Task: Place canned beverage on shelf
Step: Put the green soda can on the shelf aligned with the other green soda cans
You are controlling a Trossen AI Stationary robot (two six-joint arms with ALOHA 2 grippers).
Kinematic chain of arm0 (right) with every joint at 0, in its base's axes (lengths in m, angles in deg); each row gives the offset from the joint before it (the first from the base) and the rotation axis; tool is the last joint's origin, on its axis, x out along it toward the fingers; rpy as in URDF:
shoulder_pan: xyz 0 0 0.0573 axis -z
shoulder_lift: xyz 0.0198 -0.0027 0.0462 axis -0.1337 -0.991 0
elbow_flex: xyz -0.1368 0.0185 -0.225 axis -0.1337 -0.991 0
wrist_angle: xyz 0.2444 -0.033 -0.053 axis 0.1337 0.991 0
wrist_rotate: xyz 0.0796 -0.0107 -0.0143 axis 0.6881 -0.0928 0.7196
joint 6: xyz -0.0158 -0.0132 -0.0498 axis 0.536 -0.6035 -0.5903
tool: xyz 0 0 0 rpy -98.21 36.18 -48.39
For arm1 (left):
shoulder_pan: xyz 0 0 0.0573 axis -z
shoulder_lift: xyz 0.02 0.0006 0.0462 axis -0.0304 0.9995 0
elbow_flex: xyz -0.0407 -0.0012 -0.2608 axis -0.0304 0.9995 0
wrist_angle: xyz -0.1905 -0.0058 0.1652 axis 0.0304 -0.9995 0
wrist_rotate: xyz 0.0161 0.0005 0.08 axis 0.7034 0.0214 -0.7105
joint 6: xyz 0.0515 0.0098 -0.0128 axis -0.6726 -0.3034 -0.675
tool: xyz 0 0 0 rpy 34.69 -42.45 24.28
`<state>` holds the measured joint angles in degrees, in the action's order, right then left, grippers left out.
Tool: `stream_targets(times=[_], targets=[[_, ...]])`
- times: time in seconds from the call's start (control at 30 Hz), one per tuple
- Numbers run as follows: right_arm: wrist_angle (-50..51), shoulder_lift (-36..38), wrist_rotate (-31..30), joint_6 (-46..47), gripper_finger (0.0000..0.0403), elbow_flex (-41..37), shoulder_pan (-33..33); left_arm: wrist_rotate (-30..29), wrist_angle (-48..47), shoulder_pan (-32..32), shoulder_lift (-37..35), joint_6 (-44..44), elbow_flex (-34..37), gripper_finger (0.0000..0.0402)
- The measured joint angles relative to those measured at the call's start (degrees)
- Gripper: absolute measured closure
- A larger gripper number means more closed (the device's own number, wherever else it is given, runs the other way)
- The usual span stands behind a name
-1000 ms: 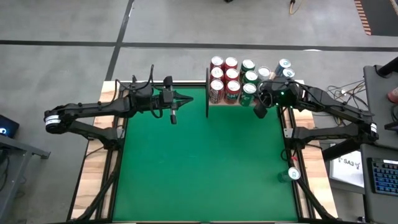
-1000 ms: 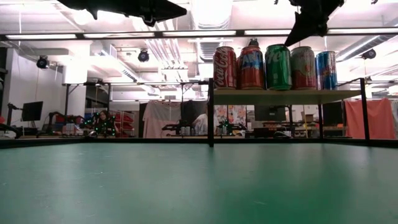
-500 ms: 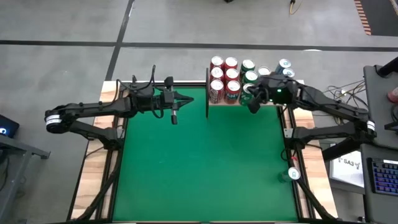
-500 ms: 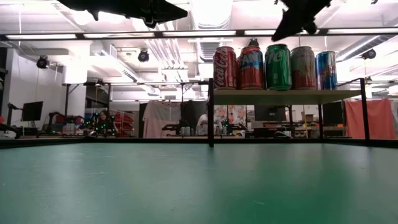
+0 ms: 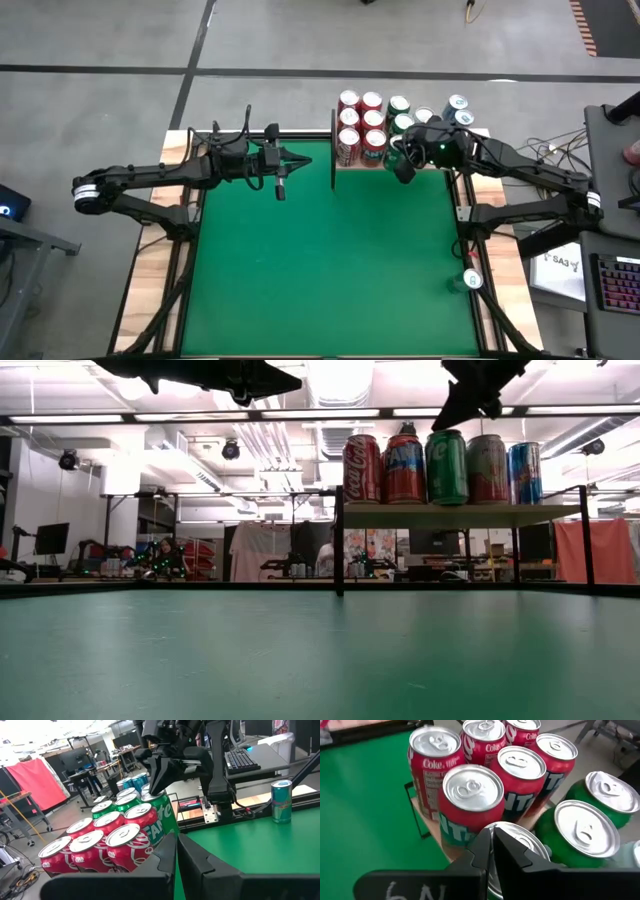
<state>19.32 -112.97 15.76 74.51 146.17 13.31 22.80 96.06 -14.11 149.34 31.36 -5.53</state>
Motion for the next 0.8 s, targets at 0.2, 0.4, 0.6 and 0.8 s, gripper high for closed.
stream_targets(times=[0.2, 0.4, 0.6, 0.8], targets=[[1.4, 2.4, 0.0, -4.5, 0.0390, -0.2, 0.0, 0.0, 0.0, 0.0, 0.0, 0.0, 0.0, 0.0402], [0.7, 3.4, 0.0, -3.5, 0.0390, -0.3, 0.0, 0.0, 0.0, 0.0, 0.2, 1.2, 0.2, 0.0402], [0.4, 3.5, 1.0, -1.5, 0.0390, 0.7, 0.0, 0.0, -0.1, 0.0, 0.2, 1.5, 0.4, 0.0402], [6.0, 3.4, 10.8, 2.0, 0.0390, 3.5, 0.0, 0.1, -1.5, 0.0, 0.2, 1.5, 1.6, 0.0402]])
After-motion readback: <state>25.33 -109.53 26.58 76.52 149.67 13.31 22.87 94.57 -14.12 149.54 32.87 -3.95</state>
